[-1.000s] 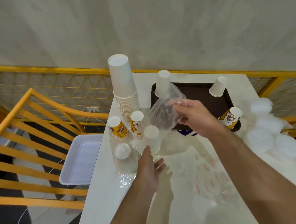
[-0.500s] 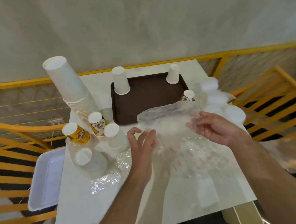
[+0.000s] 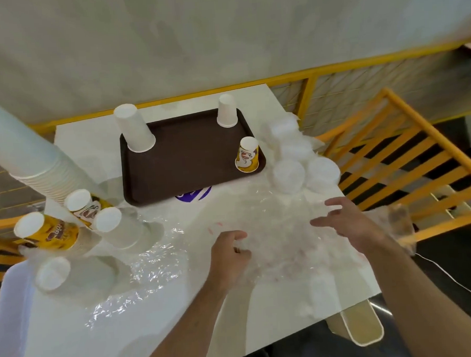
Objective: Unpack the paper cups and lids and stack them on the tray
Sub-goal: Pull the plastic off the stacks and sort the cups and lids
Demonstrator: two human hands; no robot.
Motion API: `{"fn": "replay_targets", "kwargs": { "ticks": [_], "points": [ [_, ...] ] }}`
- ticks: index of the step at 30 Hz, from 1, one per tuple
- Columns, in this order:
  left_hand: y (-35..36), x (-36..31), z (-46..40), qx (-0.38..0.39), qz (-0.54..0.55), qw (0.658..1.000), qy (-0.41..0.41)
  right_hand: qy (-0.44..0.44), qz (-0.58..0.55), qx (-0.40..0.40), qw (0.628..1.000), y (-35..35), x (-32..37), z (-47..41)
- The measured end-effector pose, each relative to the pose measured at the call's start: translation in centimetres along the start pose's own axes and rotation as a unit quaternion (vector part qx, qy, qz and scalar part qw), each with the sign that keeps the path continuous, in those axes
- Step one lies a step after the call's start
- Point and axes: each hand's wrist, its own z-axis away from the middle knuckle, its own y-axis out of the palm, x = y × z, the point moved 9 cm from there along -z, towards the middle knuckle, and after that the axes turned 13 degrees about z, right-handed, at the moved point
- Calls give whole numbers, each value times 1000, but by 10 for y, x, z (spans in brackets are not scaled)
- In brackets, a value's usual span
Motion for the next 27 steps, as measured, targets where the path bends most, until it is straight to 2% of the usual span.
{"fn": "replay_targets", "kwargs": {
  "ticks": [2, 3, 4, 5, 7, 9, 12, 16, 21, 24, 27],
  "points": [
    [3, 1, -3, -5, -35, 999, 24, -57, 42, -120, 990, -20, 10, 6],
    [5, 2, -4, -4, -49, 998, 30, -112, 77, -173, 976, -24, 21, 12],
    [8, 3, -5, 1, -62, 998, 33, -176, 117, -193, 958, -18, 34, 19],
    [11, 3, -7, 8, -76, 996, 36, -235, 167, -175, 941, -1, 45, 23],
    [15, 2, -8, 22, -107, 993, 39, -310, 282, -75, 905, 52, 47, 25],
    [15, 0, -6, 30, -154, 987, 39, -311, 396, 0, 864, 96, 28, 17],
    [2, -5, 2, 21, -179, 983, 43, -278, 480, -2, 832, 115, 13, 8],
    [-39, -6, 20, -10, -112, 992, 52, -258, 514, -24, 818, 111, 24, 8],
    [-108, 20, 50, -104, 25, 994, 2, -235, 498, -63, 833, 95, 59, 26],
    [-155, 40, 73, -186, 127, 974, -33, -305, 441, -81, 840, 111, 107, 60],
    [-199, 61, 96, -262, 169, 948, -53, -377, 360, -24, 853, 157, 160, 105]
  ]
}}
